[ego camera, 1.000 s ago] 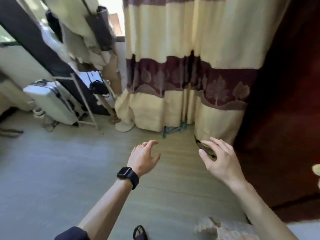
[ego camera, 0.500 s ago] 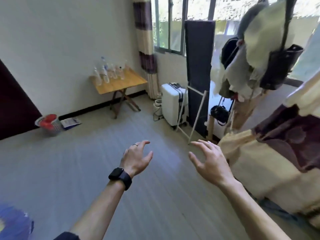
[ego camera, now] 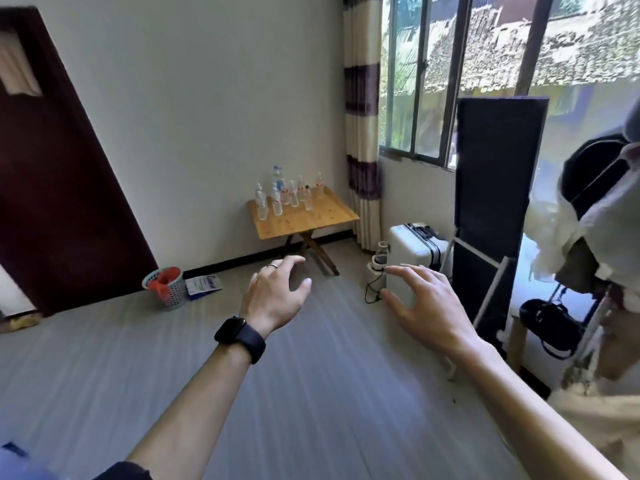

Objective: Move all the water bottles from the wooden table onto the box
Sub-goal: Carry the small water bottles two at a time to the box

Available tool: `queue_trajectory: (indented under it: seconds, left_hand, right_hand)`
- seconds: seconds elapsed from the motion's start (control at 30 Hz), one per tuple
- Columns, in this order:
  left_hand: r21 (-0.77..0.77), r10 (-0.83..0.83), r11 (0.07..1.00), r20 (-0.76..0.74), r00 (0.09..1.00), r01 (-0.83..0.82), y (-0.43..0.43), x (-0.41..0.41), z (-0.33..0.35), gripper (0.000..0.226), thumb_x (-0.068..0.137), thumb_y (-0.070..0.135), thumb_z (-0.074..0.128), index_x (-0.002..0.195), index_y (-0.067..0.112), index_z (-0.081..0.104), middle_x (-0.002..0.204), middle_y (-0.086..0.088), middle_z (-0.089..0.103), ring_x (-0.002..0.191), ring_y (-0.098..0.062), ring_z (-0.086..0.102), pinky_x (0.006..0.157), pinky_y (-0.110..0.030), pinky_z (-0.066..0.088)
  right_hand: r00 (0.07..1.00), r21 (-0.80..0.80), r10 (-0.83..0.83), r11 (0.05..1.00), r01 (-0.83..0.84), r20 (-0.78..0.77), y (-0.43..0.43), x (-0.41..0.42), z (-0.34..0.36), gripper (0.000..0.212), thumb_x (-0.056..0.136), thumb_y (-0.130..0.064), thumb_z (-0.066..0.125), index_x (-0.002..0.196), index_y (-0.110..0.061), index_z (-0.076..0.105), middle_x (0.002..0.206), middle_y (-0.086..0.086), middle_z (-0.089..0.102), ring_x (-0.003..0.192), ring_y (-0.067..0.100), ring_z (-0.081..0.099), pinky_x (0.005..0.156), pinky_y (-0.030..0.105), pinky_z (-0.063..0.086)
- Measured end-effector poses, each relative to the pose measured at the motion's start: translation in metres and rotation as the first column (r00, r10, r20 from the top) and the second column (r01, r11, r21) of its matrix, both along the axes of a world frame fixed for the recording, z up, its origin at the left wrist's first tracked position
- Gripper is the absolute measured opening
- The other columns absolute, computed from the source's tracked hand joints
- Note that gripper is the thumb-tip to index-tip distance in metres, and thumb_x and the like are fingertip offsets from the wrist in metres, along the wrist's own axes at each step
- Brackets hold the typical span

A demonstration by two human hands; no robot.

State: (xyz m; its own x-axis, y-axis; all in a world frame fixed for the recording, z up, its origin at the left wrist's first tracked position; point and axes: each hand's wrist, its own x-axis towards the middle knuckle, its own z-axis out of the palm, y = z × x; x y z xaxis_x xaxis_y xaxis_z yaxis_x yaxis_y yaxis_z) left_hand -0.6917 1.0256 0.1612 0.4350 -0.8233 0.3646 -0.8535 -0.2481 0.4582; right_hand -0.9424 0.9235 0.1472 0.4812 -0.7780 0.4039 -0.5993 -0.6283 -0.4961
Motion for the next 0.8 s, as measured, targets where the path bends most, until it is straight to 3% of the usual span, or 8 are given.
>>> queue_trajectory:
  seconds: [0.37, 0.53, 0.8]
  left_hand:
    - [-0.033, 0.193, 0.98, -0.039, 0.98, -0.194, -0.156, 0.105, 0.011, 0.04, 0.09, 0.035, 0.064, 0.129, 0.025, 0.058, 0.127, -0.004, 0.062, 0.122, -0.023, 0.055, 0.102, -0.036, 0.043]
    - [-0.025, 0.247, 0.968, -0.024, 0.969, -0.248, -0.226, 0.178, -0.002, 0.041, 0.089, 0.034, 0.066, 0.128, 0.023, 0.06, 0.117, -0.006, 0.065, 0.114, -0.026, 0.058, 0.097, -0.037, 0.045]
    - [0.012, 0.26, 0.966, 0.001, 0.966, -0.26, -0.354, 0.313, -0.013, 0.041, 0.091, 0.04, 0.061, 0.13, 0.03, 0.056, 0.13, 0.001, 0.062, 0.122, -0.022, 0.055, 0.1, -0.035, 0.043]
  right_hand:
    - [0.986, -0.016, 0.165, 0.986, -0.165, -0.008, -0.214, 0.116, 0.017, 0.045, 0.091, -0.05, 0.06, 0.134, -0.038, 0.056, 0.138, -0.013, 0.056, 0.137, 0.017, 0.039, 0.113, 0.031, 0.033]
    - [0.98, -0.007, 0.199, 0.98, -0.199, -0.016, -0.296, 0.19, 0.01, 0.046, 0.092, -0.05, 0.059, 0.136, -0.038, 0.055, 0.14, -0.014, 0.054, 0.137, 0.017, 0.037, 0.112, 0.031, 0.034]
    - [0.976, 0.011, 0.212, 0.977, -0.212, -0.052, -0.42, 0.331, 0.002, 0.047, 0.093, -0.049, 0.059, 0.138, -0.038, 0.054, 0.141, -0.014, 0.053, 0.137, 0.016, 0.037, 0.112, 0.028, 0.029]
